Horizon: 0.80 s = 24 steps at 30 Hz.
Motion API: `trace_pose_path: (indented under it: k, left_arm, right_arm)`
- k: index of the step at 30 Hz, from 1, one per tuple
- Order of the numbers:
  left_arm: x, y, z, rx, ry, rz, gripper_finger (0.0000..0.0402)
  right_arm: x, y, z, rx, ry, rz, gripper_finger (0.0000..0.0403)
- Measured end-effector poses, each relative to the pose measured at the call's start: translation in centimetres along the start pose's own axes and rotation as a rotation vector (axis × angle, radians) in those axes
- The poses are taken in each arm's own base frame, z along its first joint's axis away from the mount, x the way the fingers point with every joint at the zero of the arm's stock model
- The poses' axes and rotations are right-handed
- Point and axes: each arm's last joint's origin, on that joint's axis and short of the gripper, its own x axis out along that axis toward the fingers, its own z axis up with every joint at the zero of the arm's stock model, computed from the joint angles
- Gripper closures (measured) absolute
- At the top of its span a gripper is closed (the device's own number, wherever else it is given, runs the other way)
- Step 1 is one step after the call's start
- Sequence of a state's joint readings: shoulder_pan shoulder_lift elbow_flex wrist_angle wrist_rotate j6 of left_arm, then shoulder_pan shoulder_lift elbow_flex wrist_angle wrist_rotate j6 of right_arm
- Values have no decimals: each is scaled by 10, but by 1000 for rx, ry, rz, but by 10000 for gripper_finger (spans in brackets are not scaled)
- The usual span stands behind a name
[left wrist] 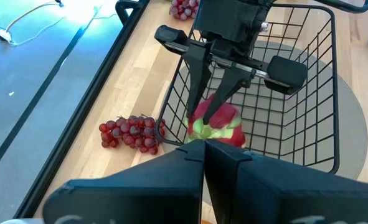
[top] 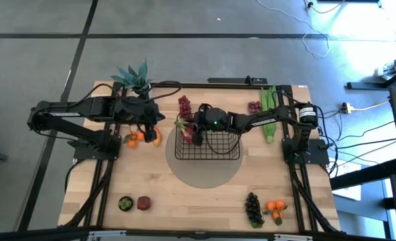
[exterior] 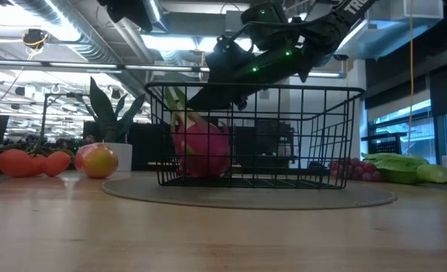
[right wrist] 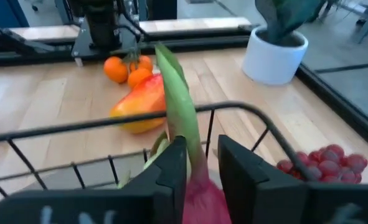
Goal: Build produce basket
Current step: Put the pink dragon fruit into the black wire basket, then put the black grapes into the black wire basket
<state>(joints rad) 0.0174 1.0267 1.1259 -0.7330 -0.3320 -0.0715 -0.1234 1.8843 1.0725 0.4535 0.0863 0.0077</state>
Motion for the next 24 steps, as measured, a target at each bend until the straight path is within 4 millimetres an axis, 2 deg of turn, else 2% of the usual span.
trace_pose_path:
  k: [11,24]
  left_arm:
    - [0,0,0,0,0,0,401]
    - [0,0,0,-19,-1,0,401]
  right_arm:
    - [-2,-4,10,-131,-70,-83,322]
    - [-39,-7,52,-148,-156,-96,322]
